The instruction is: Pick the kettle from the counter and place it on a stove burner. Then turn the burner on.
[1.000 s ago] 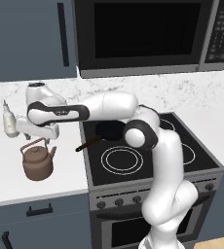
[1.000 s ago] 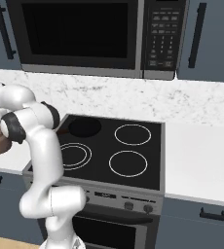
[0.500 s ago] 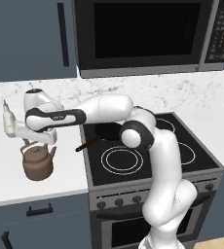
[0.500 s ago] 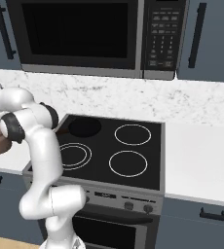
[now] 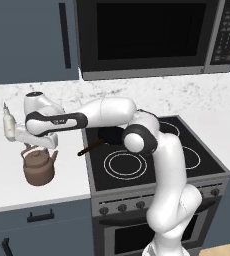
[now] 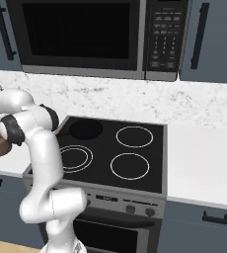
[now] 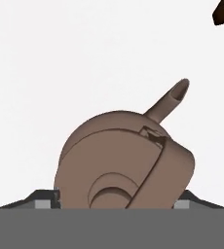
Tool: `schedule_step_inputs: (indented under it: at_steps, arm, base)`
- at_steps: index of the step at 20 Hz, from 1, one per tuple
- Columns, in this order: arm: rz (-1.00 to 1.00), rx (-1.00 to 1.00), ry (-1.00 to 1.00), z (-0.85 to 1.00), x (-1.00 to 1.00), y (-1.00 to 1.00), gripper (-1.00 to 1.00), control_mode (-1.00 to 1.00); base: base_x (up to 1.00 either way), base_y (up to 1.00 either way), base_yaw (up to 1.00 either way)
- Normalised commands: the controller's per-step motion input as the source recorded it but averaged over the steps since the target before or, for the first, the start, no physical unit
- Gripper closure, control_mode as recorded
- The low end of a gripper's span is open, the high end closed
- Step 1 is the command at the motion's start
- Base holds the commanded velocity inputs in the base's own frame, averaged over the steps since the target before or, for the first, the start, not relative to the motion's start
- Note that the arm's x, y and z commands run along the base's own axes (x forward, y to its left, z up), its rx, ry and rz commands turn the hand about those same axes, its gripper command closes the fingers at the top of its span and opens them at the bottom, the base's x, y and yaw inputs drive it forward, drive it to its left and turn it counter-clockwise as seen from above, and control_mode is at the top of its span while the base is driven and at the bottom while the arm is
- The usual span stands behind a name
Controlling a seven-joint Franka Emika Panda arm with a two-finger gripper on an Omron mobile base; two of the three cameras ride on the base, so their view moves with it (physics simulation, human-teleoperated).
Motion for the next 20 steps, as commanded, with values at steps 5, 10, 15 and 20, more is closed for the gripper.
schedule_step_inputs:
  at_steps: [5,10,15,20]
  arm:
    - [0.0,0.0,0.0,0.0,0.0,0.0,1.0,-1.0]
    - [0.0,0.0,0.0,0.0,0.0,0.0,1.0,-1.0]
    - [0.0,0.0,-0.03,0.15,-0.43,0.0,1.0,-1.0]
    - [0.01,0.0,-0.15,0.19,-0.99,-0.06,1.0,-1.0]
  base:
    - [0.0,0.0,0.0]
    - [0.0,0.0,0.0]
    - [0.0,0.0,0.0]
    - [0.0,0.0,0.0]
